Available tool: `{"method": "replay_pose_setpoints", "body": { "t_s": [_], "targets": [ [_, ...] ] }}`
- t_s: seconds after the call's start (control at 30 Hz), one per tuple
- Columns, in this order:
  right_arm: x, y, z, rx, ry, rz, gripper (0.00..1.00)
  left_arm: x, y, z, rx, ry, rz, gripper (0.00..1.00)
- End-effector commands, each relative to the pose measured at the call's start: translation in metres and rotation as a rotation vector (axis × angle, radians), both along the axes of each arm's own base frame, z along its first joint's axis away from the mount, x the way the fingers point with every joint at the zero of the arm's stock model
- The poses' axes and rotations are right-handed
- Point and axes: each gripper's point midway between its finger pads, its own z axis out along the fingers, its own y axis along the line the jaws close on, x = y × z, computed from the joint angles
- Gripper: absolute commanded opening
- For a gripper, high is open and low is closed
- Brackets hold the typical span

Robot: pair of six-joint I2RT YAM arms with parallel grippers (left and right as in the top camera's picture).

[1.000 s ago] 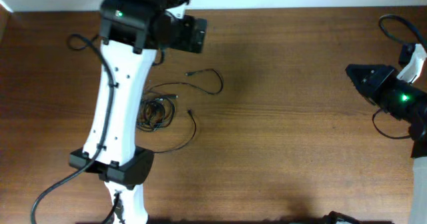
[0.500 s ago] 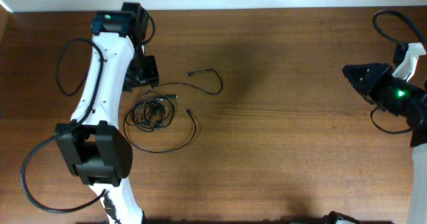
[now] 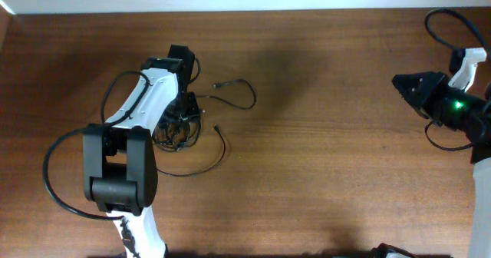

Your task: Untangle cables

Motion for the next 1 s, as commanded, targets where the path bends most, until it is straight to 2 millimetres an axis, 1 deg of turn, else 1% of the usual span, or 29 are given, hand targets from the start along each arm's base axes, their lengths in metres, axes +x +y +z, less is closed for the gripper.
{"method": "replay_pose_setpoints", "body": {
  "t_s": [0.0, 0.07, 0.13, 0.23, 0.3, 0.33, 0.4, 0.47, 0.5, 0.6, 0.63, 0.7, 0.73, 0.77, 0.8, 0.83, 0.87, 0.9, 0.93, 0.97],
  "targets": [
    [0.001, 0.001, 0.003, -0.016, -0.013, 0.013, 0.21, 0.010, 0.004, 0.002, 0.024, -0.051, 0.026, 0.62],
    [0.001, 0.001, 0.003, -0.016, -0.012, 0.013, 0.22, 0.010, 0.004, -0.004, 0.025, -0.041, 0.025, 0.61],
    [0.001, 0.001, 0.003, -0.016, -0.012, 0.013, 0.23, 0.009, 0.004, -0.011, 0.028, -0.021, 0.025, 0.59],
    [0.000, 0.001, 0.002, -0.013, -0.006, 0.013, 0.23, 0.008, 0.004, -0.021, 0.031, 0.000, 0.024, 0.58],
    [-0.001, 0.002, 0.001, -0.019, -0.004, 0.019, 0.23, 0.007, 0.002, -0.032, 0.022, 0.018, 0.026, 0.57],
    [-0.002, 0.002, 0.000, -0.025, -0.006, 0.024, 0.23, 0.006, 0.002, -0.041, 0.022, 0.036, 0.028, 0.55],
    [-0.002, 0.002, 0.000, -0.024, -0.003, 0.024, 0.23, 0.004, 0.002, -0.051, 0.025, 0.057, 0.028, 0.52],
    [-0.002, 0.002, 0.000, -0.024, -0.003, 0.024, 0.24, 0.010, 0.002, -0.054, 0.022, 0.035, 0.028, 0.45],
    [-0.002, 0.002, 0.000, -0.024, -0.003, 0.024, 0.24, 0.015, 0.001, -0.054, 0.020, 0.017, 0.028, 0.40],
    [-0.002, 0.002, 0.000, -0.024, -0.003, 0.024, 0.24, 0.035, 0.000, -0.053, 0.015, -0.063, 0.028, 0.15],
    [-0.003, 0.003, -0.001, -0.022, 0.001, 0.025, 0.24, 0.041, -0.001, -0.049, 0.012, -0.085, 0.028, 0.09],
    [-0.004, 0.003, -0.002, -0.019, 0.010, 0.026, 0.24, 0.054, -0.005, -0.038, 0.000, -0.119, 0.008, 0.03],
    [-0.005, 0.003, -0.003, -0.017, 0.015, 0.026, 0.24, 0.063, -0.007, -0.026, -0.004, -0.143, 0.000, 0.00],
    [-0.005, 0.005, -0.003, -0.016, 0.017, 0.029, 0.24, 0.071, -0.010, -0.009, -0.021, -0.167, -0.001, 0.00],
    [-0.005, 0.009, -0.003, -0.016, 0.017, 0.042, 0.24, 0.078, -0.017, 0.013, -0.056, -0.195, -0.005, 0.00],
    [-0.005, 0.019, -0.003, -0.018, 0.013, 0.071, 0.24, 0.085, -0.025, 0.035, -0.100, -0.226, -0.011, 0.00],
    [-0.004, 0.031, -0.001, -0.021, 0.003, 0.108, 0.24, 0.090, -0.038, 0.062, -0.178, -0.260, -0.023, 0.00],
    [-0.004, 0.043, 0.001, -0.026, -0.012, 0.145, 0.24, 0.093, -0.048, 0.083, -0.239, -0.289, -0.035, 0.00],
    [-0.003, 0.058, 0.004, -0.032, -0.033, 0.192, 0.24, 0.096, -0.062, 0.110, -0.321, -0.329, -0.054, 0.00],
    [-0.003, 0.074, 0.008, -0.037, -0.059, 0.241, 0.24, 0.098, -0.079, 0.141, -0.422, -0.381, -0.084, 0.00]
  ]
}}
